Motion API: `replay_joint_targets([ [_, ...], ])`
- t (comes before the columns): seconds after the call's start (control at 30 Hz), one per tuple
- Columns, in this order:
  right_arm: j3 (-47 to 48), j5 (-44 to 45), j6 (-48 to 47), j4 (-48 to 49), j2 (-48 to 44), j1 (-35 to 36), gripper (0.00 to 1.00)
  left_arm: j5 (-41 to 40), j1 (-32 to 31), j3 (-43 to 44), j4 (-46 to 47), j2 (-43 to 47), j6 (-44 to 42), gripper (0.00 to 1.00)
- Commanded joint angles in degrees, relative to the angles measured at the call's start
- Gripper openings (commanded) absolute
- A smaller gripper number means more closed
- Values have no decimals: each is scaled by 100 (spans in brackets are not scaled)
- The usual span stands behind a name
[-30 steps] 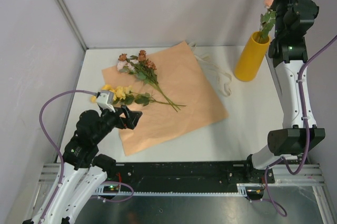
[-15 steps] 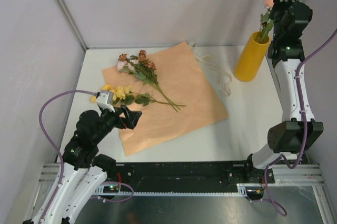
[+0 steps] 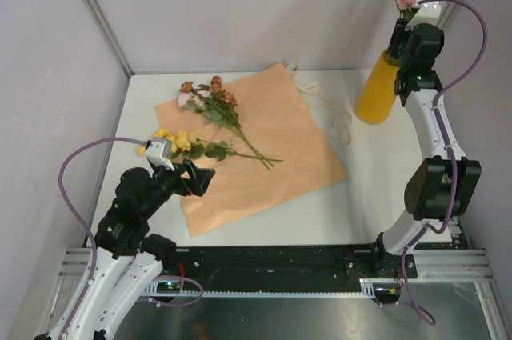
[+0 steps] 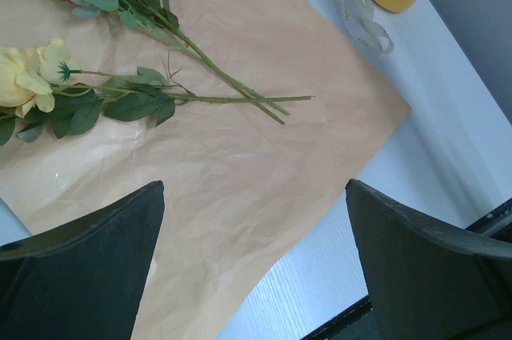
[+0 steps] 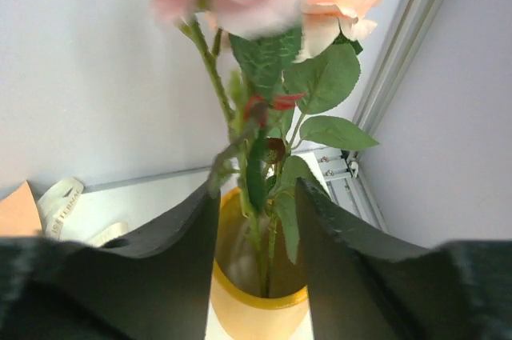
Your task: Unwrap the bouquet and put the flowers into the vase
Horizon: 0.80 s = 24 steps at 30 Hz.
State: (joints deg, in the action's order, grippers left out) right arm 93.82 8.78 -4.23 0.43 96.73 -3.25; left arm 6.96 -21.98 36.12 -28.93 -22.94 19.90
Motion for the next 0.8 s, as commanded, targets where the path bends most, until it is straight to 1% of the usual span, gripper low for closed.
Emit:
replay_joint_targets([
  [0.0,-75,85,292,82,-395,-22,53,-106,-26,218,37,62,-66,99],
  [0.03,-97,74,349,33,-486,-20,56,-111,-26,219,32,62,-66,100],
  [0.1,-168,-7,565,-237,-657,5,60,-126,-26,220,27,68,-65,100],
  [0.27,-476,-196,914,-815,-1108,255,64,-195,-26,228,0,63,-61,100],
  [0.4,-901,-218,1326,-1055,-1494,739,63,-352,-26,248,-47,80,-50,100],
  [0.6,-1638,-242,1806,-1179,-1709,1766,61,-659,-26,276,-132,193,-21,100],
  [0.7,-2116,-506,2066,-826,-1630,2417,58,-894,-26,274,-140,330,-14,100],
  [0.77,-2391,-662,2064,-524,-1483,2858,57,-965,-26,258,-140,401,-6,100],
])
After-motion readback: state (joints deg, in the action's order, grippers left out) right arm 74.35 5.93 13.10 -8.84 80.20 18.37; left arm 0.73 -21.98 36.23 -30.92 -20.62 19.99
